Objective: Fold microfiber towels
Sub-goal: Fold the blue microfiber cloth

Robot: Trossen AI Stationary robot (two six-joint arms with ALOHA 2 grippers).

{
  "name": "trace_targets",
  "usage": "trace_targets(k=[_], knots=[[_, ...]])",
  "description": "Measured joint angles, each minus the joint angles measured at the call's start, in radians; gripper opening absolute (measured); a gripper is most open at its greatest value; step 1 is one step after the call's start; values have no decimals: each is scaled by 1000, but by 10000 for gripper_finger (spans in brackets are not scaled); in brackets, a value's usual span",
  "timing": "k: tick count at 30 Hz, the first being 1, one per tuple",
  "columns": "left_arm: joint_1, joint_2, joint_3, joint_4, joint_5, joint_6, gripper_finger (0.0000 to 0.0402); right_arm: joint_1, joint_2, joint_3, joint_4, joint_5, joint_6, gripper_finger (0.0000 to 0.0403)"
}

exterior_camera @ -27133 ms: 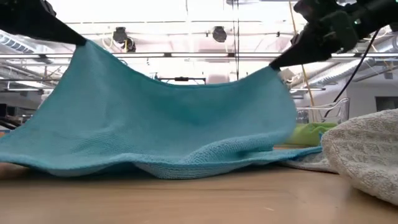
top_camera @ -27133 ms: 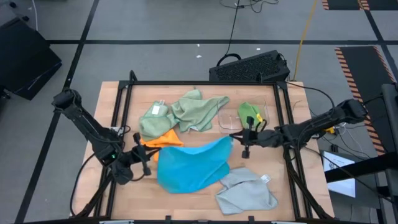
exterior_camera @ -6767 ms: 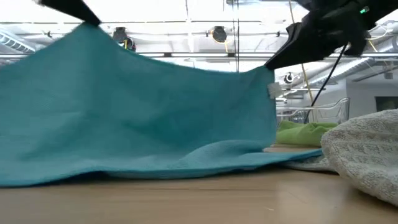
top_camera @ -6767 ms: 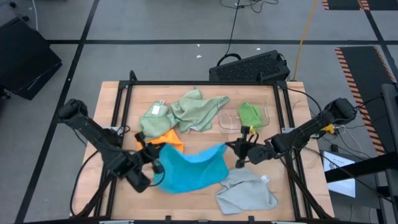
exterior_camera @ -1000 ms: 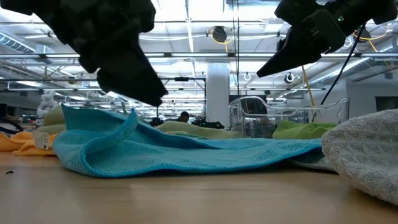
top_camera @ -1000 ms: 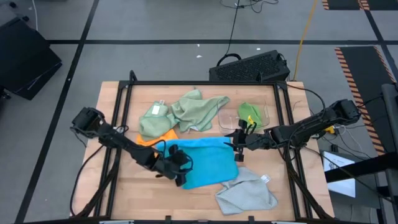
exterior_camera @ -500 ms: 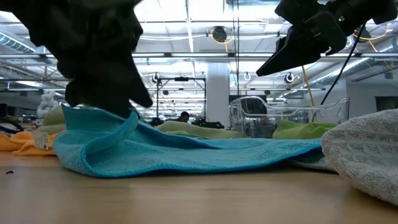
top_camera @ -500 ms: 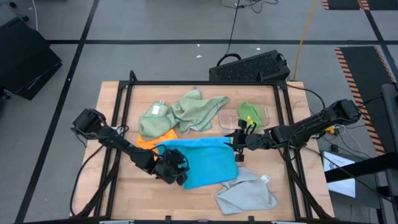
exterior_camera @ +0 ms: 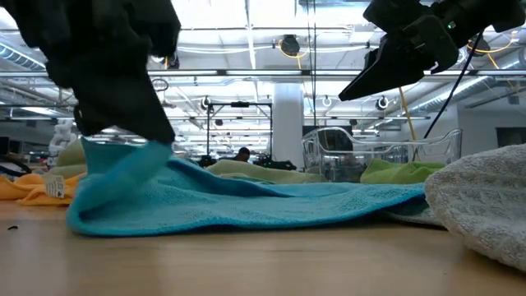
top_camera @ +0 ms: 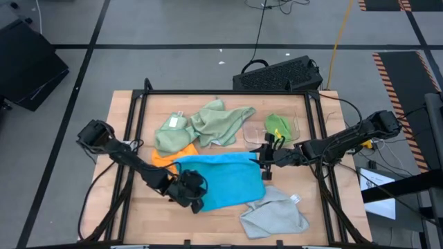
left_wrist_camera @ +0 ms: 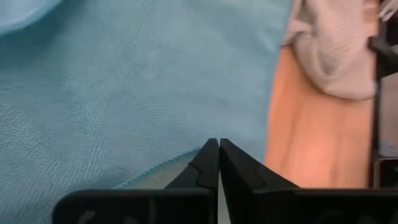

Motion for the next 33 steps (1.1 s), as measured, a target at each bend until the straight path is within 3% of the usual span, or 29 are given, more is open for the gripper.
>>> trace_targets(k=[5, 12, 18, 26, 33], knots=[[-77, -75, 0, -40, -63, -31, 6, 10, 0, 0, 0, -39, 32, 128], [-190, -64, 1, -173, -49, -280, 4, 62, 0, 0, -2, -40, 71, 128], [-266, -58, 0, -188, -36, -398, 72, 86, 0, 0, -10, -39, 107, 128], [-313, -67, 0, -209, -12, -322, 188, 95, 70, 0, -46, -38, 105, 128], [-308, -115, 0, -274, -129, -81, 199, 95, 159, 0, -46, -34, 95, 128]])
